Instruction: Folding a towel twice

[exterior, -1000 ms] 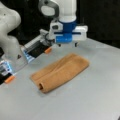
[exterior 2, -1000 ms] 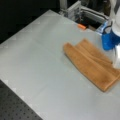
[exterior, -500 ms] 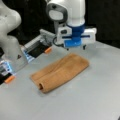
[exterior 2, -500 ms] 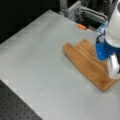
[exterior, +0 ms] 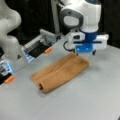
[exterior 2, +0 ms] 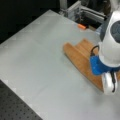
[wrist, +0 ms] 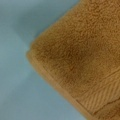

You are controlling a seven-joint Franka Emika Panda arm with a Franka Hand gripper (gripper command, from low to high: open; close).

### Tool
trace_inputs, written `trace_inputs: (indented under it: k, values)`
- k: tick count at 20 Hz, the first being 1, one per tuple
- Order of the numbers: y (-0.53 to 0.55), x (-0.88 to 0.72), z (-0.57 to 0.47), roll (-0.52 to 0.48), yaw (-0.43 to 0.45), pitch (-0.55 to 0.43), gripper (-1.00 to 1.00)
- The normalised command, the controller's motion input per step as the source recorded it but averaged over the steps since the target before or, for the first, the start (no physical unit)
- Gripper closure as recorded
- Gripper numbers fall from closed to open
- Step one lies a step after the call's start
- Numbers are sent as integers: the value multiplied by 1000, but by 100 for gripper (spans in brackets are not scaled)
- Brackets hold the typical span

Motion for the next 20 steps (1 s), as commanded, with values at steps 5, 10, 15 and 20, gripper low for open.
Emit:
trace_inputs:
  k: [5, 10, 15, 20]
  values:
    - [191, 327, -49, -285, 2, 222, -100]
    - [190, 305, -101, -304, -41, 177, -100]
    - [197, 318, -104, -292, -35, 87, -100]
    - [197, 334, -107, -308, -32, 45, -100]
